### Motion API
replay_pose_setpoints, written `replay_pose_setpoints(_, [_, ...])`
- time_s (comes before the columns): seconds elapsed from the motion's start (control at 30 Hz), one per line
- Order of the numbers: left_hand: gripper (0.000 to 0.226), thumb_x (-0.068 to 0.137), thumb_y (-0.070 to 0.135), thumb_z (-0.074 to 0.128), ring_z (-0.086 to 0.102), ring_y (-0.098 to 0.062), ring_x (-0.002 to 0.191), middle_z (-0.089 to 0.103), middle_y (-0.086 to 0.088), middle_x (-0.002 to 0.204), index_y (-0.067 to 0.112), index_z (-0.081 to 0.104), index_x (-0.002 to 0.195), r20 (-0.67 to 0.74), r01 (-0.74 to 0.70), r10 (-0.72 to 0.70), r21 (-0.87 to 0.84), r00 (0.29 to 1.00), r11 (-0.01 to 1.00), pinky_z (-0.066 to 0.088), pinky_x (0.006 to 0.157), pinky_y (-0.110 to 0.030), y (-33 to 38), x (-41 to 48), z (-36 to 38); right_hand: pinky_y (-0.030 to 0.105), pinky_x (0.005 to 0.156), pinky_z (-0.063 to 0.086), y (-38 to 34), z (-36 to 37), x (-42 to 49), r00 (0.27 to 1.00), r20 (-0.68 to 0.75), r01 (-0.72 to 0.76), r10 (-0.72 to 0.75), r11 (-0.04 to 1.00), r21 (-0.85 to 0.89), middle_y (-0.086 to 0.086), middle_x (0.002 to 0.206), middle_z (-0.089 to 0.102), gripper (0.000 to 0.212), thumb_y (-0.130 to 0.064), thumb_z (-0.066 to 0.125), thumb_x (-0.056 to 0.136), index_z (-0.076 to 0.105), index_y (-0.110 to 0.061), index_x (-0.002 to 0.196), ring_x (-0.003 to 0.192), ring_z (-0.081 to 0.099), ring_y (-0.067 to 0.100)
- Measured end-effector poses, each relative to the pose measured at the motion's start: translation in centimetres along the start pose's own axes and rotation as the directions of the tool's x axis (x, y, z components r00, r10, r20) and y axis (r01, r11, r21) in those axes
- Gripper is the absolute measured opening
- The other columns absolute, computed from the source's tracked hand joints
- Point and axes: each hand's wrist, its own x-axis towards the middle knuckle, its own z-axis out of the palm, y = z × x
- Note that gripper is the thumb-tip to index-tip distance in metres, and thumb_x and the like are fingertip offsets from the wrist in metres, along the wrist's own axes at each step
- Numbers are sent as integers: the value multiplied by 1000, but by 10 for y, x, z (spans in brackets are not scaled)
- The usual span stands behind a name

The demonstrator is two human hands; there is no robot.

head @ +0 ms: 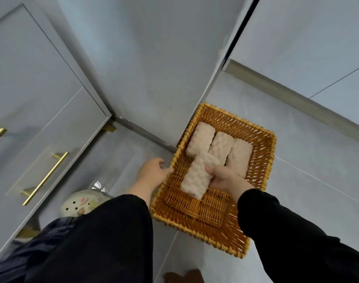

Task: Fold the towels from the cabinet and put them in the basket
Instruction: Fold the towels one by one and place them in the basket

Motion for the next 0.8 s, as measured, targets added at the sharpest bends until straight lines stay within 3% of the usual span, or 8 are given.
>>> replay_pose_setpoints(0.13, [23,90,35,61,61,-24,98,67,-7,111,15,66,102,50,-53,50,49,997,997,49,81,-32,16,8,3,49,97,41,14,15,26,995,-68,-69,67,997,-34,15,132,54,48,14,35,93,49,-6,133,121,50,33])
replay_pose_setpoints(0.27, [26,94,29,56,61,-26,101,66,-7,110,10,66,107,20,-26,24,118,999,993,43,73,-29,29,13,0,46,92,45,22,34,44,988,-129,-103,88,988,-112,14,129,56,45,13,42,92,51,-4,133,116,54,31])
replay_pose_setpoints(0.33, [21,92,32,58,62,-26,97,67,-6,106,13,67,97,19,-7,4,137,1000,991,43,71,-29,30,15,1,43,88,48,23,40,53,980,-182,-100,78,989,-111,14,125,57,41,11,46,92,52,-3,130,105,57,29])
replay_pose_setpoints(0.43, [22,89,35,62,64,-24,90,67,-2,89,15,65,81,37,-10,5,123,999,992,46,69,-30,26,20,2,49,98,46,26,40,73,972,-229,-74,55,995,-73,14,126,57,44,10,49,90,52,-6,131,113,56,32])
replay_pose_setpoints(0.53, [25,88,36,64,63,-25,98,68,-6,97,13,70,96,49,-22,18,83,999,996,48,79,-32,22,22,-1,53,102,43,23,36,88,959,-283,-22,0,997,-73,13,131,54,44,8,51,90,51,-7,131,119,52,33])
replay_pose_setpoints(0.63, [34,90,34,63,61,-25,106,67,-9,114,8,68,111,43,-29,26,58,999,998,47,88,-34,21,23,-3,43,101,45,22,36,92,928,-361,65,-96,993,-96,11,126,56,32,-8,48,97,52,-7,128,117,54,31])
replay_pose_setpoints(0.7, [34,90,34,63,61,-25,107,67,-9,115,9,67,113,50,-37,33,65,998,997,47,89,-34,21,24,-3,40,92,51,26,37,90,872,-413,113,-263,928,-354,15,116,62,32,-22,55,92,57,-4,119,109,60,32])
replay_pose_setpoints(0.8, [35,89,35,64,61,-24,105,68,-9,113,8,68,111,49,-49,45,75,998,996,47,87,-33,22,23,-4,40,85,51,39,34,79,732,-333,152,-595,618,-771,10,111,56,33,-26,61,87,49,-7,111,100,58,30])
